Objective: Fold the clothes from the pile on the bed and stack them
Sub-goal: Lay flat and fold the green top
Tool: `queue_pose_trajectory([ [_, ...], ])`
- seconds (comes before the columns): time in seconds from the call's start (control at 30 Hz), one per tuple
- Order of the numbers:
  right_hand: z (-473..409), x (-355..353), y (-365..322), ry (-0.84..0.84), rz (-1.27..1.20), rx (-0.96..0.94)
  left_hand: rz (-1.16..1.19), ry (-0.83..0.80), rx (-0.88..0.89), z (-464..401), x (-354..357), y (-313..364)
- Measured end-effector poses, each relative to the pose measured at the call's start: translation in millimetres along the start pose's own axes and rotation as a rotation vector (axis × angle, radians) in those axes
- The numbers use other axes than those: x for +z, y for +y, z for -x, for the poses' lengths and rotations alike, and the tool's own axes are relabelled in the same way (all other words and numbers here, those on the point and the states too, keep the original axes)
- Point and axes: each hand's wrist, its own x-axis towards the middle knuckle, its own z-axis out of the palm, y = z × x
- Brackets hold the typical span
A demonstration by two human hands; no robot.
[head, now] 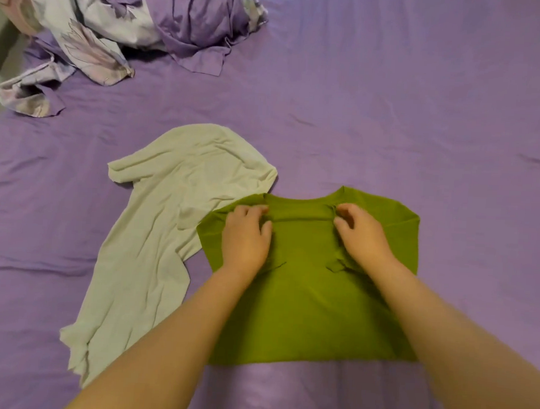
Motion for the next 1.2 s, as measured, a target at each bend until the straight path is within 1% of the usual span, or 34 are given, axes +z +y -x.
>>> queue_pose_trajectory([
  [0.07, 18.6, 9.2, 16.7, -0.037, 0.123, -0.023, 0.118, -0.102, 0.041, 23.1, 14.2, -3.6],
  [0.13, 38.2, 14.3, 31.6, -0.051, 0.211, -0.072, 0.167, -0.2, 0.088, 43.2, 27.8, -5.8],
  [0.17, 46.4, 14.6, 38.2, -0.073, 0.234, -0.097, 0.175, -0.217, 0.112, 50.9, 34.0, -7.2],
  [0.27, 59.9, 12.2, 56.1, -0.22, 0.323, -0.197, 0.163, -0.205, 0.193, 68.9, 43.6, -11.6],
  [0.3, 58.8, 10.1, 60.0, -0.246, 0.345, -0.238, 0.132, -0.199, 0.246, 72.9, 44.7, -13.7],
  [0.33, 55.2, 7.2, 62.2, -0.238, 0.329, -0.269, 0.093, -0.197, 0.302, 75.8, 45.1, -16.1],
  [0.37, 50.4, 3.7, 62.0, -0.191, 0.273, -0.273, 0.053, -0.196, 0.346, 77.6, 44.0, -17.8],
  [0.4, 44.8, -0.5, 59.0, -0.097, 0.186, -0.236, 0.015, -0.19, 0.38, 78.1, 41.5, -18.9],
  [0.47, 28.9, -12.4, 53.9, 0.138, -0.016, -0.054, -0.059, -0.17, 0.434, 76.2, 35.8, -19.4],
  [0.5, 20.4, -20.3, 52.3, 0.223, -0.1, 0.049, -0.104, -0.163, 0.456, 74.5, 33.4, -19.6],
  [0.57, 7.6, -36.1, 52.6, 0.332, -0.172, 0.2, -0.222, -0.157, 0.488, 72.0, 31.6, -20.6],
  [0.6, 5.0, -42.0, 52.9, 0.368, -0.15, 0.241, -0.278, -0.165, 0.487, 71.3, 31.7, -20.9],
  [0.63, 4.8, -45.9, 52.0, 0.39, -0.079, 0.251, -0.329, -0.174, 0.471, 70.5, 31.4, -20.5],
  [0.67, 6.4, -47.1, 49.9, 0.387, 0.032, 0.216, -0.365, -0.181, 0.448, 69.4, 29.9, -20.1],
  [0.7, 9.1, -45.0, 47.0, 0.354, 0.158, 0.143, -0.388, -0.171, 0.422, 68.0, 27.3, -20.1],
  [0.77, 13.2, -34.3, 40.5, 0.198, 0.365, -0.024, -0.41, -0.12, 0.384, 62.3, 21.8, -23.3],
  [0.8, 12.8, -28.1, 37.3, 0.116, 0.411, -0.075, -0.409, -0.093, 0.363, 58.1, 19.1, -26.8],
  [0.87, 6.8, -17.5, 31.3, 0.004, 0.378, -0.089, -0.379, -0.037, 0.287, 46.3, 12.6, -34.1],
  [0.93, -3.8, -10.3, 27.2, -0.06, 0.286, -0.063, -0.315, 0.023, 0.14, 31.6, 5.9, -40.8],
  [1.0, -16.6, -6.4, 25.7, -0.111, 0.289, -0.053, -0.24, 0.052, -0.005, 14.4, 0.2, -45.5],
  [1.1, -32.8, -5.3, 25.2, -0.137, 0.37, 0.005, -0.183, 0.069, -0.051, -7.0, -5.6, -49.8],
  [1.2, -38.1, -5.4, 25.4, -0.093, 0.467, 0.079, -0.244, -0.006, -0.069, -14.8, -8.2, -53.6],
])
